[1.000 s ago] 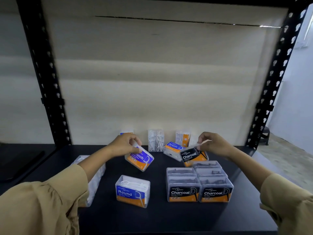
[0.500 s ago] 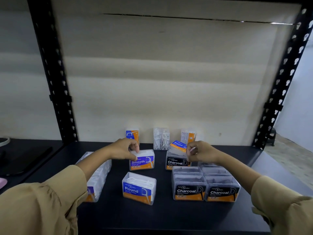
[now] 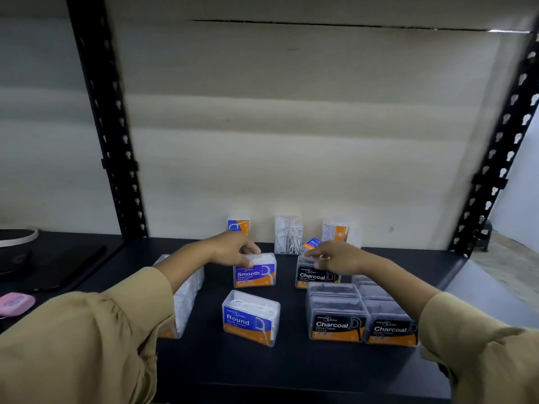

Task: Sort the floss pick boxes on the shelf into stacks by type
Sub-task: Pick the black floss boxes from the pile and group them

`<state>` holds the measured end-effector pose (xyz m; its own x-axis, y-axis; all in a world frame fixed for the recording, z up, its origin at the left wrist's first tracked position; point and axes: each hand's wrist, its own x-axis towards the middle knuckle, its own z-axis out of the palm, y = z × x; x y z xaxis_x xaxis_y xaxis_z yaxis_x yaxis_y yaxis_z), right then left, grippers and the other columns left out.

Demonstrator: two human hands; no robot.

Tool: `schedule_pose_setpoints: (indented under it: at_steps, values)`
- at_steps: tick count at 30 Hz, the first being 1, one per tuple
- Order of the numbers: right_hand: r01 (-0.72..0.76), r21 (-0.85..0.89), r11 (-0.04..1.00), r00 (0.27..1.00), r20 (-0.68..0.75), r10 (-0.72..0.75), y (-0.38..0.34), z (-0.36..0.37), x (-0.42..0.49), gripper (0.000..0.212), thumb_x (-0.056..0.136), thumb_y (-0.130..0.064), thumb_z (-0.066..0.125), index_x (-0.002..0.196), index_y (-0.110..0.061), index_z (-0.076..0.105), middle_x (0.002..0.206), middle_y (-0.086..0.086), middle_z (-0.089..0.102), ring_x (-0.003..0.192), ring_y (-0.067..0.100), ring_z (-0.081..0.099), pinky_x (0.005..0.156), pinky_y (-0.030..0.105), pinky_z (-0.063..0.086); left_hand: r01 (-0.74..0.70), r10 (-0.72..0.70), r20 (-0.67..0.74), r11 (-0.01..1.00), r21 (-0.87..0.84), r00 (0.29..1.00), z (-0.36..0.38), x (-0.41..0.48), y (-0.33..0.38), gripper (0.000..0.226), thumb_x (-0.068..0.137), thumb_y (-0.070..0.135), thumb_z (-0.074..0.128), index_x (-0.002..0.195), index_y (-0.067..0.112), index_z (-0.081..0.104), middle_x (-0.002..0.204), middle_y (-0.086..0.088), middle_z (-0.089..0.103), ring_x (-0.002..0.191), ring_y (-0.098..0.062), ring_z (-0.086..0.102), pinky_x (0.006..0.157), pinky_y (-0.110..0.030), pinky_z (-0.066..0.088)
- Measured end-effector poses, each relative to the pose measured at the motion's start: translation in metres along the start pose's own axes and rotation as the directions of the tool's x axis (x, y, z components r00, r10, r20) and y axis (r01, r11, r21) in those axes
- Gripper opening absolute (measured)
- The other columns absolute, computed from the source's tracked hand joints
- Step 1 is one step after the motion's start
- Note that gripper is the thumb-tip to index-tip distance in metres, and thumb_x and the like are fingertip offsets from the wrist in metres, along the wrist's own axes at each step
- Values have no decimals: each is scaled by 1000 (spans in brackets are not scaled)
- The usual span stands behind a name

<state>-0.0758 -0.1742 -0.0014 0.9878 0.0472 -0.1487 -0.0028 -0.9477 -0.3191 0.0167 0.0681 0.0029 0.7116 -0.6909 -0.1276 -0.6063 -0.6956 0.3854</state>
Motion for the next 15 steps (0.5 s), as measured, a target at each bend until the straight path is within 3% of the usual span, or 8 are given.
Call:
schedule_pose_setpoints:
  at_steps: [4,7,12,15]
  values:
    - [-3,14,1000,1000,-7,3,1,0,0,41,94,-20,52,134,-20,49,143,6,47,126,21,46,105,30,33,-17,17,13,1000,18,1000,-4,-1,-5,42,87,14,64,129,13,57,128,-4,62,102,-6,56,79,-10,43]
    - [2,17,1000,1000,-12,-2,1,0,-1,41,94,-19,53,134,-20,50,144,6,45,128,21,45,102,27,32,-15,15,34,1000,20,999,-6,-2,-9,42,87,15,64,128,16,57,127,-2,62,101,-5,55,74,-8,43]
    - [12,39,999,1000,-19,-11,2,0,-4,40,94,-17,53,134,-19,50,143,6,47,129,20,45,104,28,32,2,-4,61,999,33,998,-13,-10,-14,48,89,15,61,136,16,50,136,-1,56,119,-12,54,96,-21,42]
    - [14,54,998,1000,-6,-13,2,0,-6,40,93,-17,54,133,-21,51,144,5,46,129,19,44,102,25,30,8,-10,47,1000,26,999,-20,-15,-22,48,89,14,61,136,14,49,135,-3,57,120,-14,55,103,-25,41]
